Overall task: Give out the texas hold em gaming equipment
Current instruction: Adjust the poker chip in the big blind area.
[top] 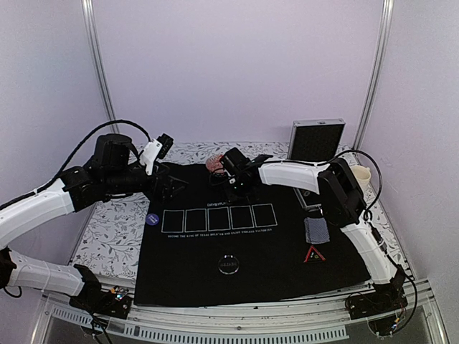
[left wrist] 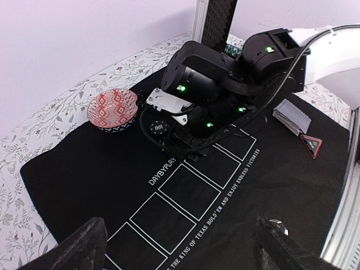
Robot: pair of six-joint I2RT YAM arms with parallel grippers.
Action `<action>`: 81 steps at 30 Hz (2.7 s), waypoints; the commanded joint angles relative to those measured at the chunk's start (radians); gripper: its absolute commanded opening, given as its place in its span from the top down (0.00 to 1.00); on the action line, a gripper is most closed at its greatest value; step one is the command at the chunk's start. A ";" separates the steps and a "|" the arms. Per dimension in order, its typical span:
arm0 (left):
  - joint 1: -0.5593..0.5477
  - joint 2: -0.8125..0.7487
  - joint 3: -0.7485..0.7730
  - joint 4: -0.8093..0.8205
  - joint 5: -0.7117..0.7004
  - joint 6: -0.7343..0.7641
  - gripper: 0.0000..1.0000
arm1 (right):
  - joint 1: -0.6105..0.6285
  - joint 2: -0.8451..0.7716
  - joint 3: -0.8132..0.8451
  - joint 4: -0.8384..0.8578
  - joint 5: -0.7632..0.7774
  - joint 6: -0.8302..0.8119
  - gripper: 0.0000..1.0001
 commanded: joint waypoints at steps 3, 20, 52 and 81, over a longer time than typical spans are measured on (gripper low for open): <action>0.016 -0.016 -0.011 0.015 0.009 0.009 0.09 | -0.002 0.065 0.024 -0.036 0.025 0.021 0.44; 0.016 -0.013 -0.010 0.015 0.014 0.007 0.09 | 0.000 0.101 0.069 -0.062 0.010 -0.002 0.51; 0.016 -0.015 -0.011 0.014 0.007 0.011 0.09 | -0.004 -0.141 -0.070 0.020 0.037 -0.037 0.63; 0.016 -0.004 -0.011 0.015 0.002 0.010 0.09 | -0.001 0.045 -0.007 -0.098 -0.059 -0.116 0.37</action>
